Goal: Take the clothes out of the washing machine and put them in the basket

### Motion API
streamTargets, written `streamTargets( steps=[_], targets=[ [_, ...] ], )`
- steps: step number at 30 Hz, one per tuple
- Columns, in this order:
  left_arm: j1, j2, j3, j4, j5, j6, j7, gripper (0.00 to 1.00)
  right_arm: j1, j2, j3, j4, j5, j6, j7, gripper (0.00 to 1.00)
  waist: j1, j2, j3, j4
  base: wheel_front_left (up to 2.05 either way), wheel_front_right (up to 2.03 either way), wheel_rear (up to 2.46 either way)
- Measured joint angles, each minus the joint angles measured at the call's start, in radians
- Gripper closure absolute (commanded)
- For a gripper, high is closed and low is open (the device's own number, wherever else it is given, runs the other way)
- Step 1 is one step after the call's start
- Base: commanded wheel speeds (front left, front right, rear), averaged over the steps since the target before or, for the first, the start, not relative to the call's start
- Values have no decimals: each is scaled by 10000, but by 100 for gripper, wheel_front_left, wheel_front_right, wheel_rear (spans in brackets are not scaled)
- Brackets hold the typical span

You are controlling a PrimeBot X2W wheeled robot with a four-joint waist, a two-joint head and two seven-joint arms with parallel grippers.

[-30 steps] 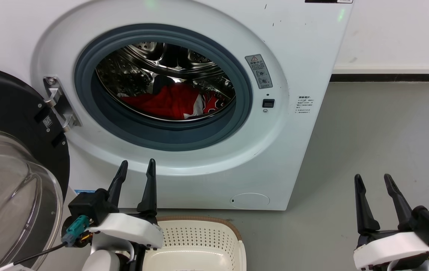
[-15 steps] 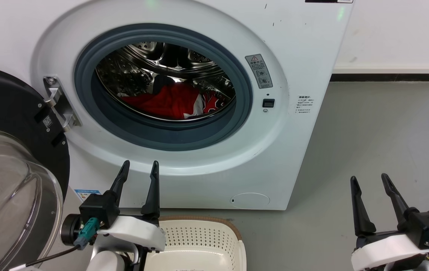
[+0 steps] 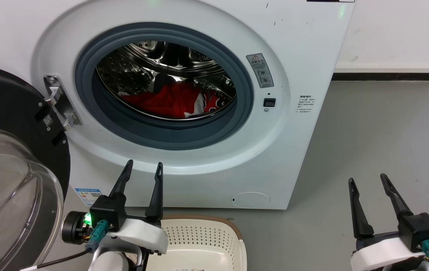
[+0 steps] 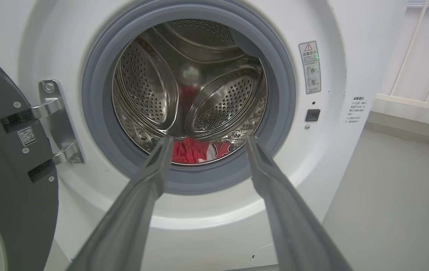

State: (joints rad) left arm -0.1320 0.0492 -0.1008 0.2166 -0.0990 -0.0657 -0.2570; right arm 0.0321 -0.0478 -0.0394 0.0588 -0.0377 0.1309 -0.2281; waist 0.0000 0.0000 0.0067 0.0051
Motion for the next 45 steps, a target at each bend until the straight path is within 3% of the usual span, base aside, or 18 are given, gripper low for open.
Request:
streamTargets(
  steps=[26,45],
  targets=[
    [-233,2,-134,100,75,180,-59,0,-23,-4,-111,-155,-194,0,-29,0,0,0,262,151,0,0,0],
    [-3128,4,581,324,165,307,-61,0,-1745,-10,368,-1269,-146,2,-8,0,2,0,3498,52,0,0,0]
  ],
)
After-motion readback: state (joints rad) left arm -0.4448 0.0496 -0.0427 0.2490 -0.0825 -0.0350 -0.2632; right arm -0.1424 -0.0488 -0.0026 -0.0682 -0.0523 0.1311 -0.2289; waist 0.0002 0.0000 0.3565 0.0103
